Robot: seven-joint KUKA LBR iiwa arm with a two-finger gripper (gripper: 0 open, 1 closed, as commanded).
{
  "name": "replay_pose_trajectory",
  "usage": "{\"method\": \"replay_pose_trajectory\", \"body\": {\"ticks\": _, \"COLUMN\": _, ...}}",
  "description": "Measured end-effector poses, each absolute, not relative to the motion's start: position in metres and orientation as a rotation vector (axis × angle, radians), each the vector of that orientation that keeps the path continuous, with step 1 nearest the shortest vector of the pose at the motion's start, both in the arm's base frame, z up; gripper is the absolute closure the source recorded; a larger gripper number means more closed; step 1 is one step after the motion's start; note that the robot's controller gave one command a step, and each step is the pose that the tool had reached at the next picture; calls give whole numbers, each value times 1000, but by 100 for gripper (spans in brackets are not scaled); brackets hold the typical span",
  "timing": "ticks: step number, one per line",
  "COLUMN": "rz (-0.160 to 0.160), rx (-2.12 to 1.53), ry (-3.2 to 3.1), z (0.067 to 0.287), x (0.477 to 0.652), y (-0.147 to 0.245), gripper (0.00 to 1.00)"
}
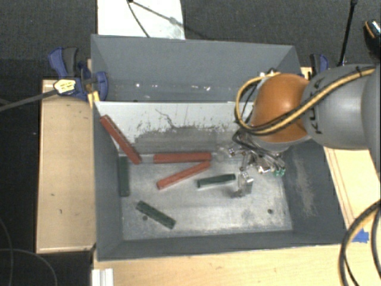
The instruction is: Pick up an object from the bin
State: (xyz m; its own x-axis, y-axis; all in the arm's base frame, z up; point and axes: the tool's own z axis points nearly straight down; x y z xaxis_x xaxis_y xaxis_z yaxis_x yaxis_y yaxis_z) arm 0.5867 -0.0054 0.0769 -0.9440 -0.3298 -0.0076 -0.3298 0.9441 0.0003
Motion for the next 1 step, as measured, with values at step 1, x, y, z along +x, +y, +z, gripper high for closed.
{"method": "replay_pose_trajectory", "body": {"ticks": 1, "rz": 0, "rx": -526, "ry": 3092, "z": 76, "x": 586, "y": -8, "gripper": 100}}
